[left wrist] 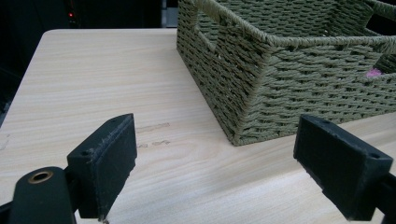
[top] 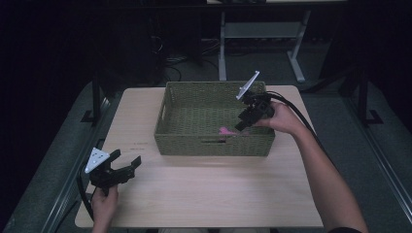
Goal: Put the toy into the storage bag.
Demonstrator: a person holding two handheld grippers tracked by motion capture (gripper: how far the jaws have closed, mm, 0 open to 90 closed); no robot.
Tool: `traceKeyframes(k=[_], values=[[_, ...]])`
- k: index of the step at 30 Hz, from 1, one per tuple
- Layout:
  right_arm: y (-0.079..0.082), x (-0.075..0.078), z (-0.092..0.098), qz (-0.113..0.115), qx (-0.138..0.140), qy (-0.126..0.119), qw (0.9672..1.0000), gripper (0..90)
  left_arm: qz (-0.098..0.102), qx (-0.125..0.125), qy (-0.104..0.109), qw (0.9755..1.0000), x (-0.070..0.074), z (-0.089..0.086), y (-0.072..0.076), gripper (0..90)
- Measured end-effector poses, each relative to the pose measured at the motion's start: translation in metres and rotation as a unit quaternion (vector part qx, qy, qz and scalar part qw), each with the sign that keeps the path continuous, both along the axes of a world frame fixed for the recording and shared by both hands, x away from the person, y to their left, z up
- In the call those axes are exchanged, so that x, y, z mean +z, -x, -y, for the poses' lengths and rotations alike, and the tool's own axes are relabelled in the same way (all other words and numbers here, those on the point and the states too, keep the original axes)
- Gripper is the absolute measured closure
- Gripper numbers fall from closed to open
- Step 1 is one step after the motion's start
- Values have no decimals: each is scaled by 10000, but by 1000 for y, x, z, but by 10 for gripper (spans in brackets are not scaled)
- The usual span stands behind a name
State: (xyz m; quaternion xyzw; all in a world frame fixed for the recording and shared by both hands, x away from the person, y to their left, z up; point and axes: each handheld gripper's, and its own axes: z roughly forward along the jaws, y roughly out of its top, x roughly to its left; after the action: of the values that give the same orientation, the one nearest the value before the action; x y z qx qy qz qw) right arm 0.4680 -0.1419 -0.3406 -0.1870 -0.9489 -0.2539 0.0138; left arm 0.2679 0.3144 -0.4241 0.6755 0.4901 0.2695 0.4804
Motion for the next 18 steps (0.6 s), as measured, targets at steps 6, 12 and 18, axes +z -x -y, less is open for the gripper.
traceKeyframes(k=[6, 12, 18], values=[[7, 4, 9, 60, -72, -97, 9999, 393, -2, 1, -2, 10000, 0, 0, 0, 128], [18, 8, 20, 118, -143, -187, 9997, 378, -6, -12, -9, 10000, 0, 1, 0, 128], [26, 12, 32, 138, -247, -241, 9993, 373, 1, -29, -19, 10000, 0, 3, 0, 128]])
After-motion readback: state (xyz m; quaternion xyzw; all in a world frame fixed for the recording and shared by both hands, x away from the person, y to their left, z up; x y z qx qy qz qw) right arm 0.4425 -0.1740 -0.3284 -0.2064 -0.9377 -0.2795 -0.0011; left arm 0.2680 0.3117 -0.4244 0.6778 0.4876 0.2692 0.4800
